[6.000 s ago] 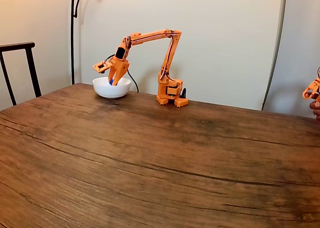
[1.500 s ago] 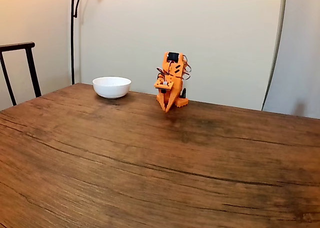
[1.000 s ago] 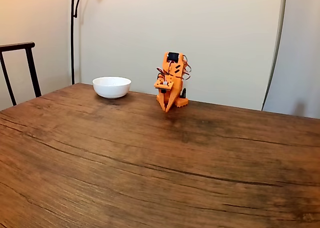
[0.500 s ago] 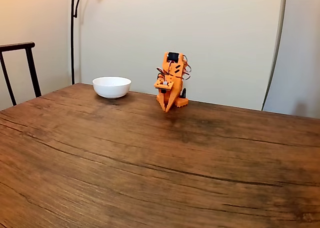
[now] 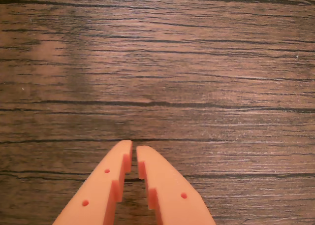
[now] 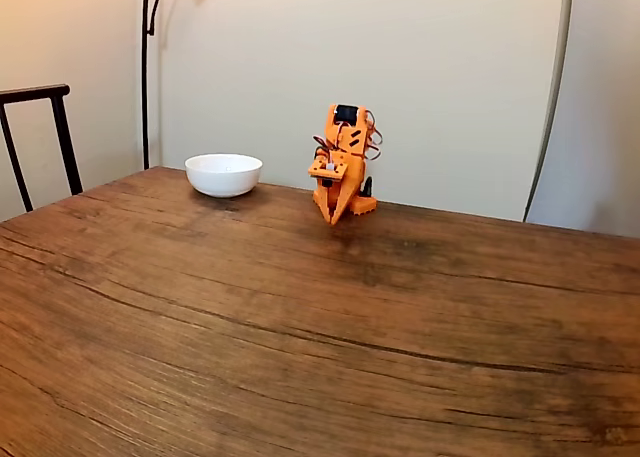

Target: Grasp the cube and drop it in the bowl

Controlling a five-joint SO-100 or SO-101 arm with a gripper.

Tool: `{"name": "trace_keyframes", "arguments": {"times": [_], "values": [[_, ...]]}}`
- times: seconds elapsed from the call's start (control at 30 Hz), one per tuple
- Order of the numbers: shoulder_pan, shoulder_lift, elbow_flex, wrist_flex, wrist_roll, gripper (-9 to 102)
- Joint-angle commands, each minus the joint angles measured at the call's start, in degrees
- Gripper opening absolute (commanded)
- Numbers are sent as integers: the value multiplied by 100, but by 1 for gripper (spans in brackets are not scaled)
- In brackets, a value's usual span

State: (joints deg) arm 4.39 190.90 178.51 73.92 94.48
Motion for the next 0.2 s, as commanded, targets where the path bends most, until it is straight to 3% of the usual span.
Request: {"name": "trace_keyframes", "arguments": {"times": [0.0,0.17], "values": [[-26,-62,-26,387,18,0],[-26,-62,-26,387,18,0]]}}
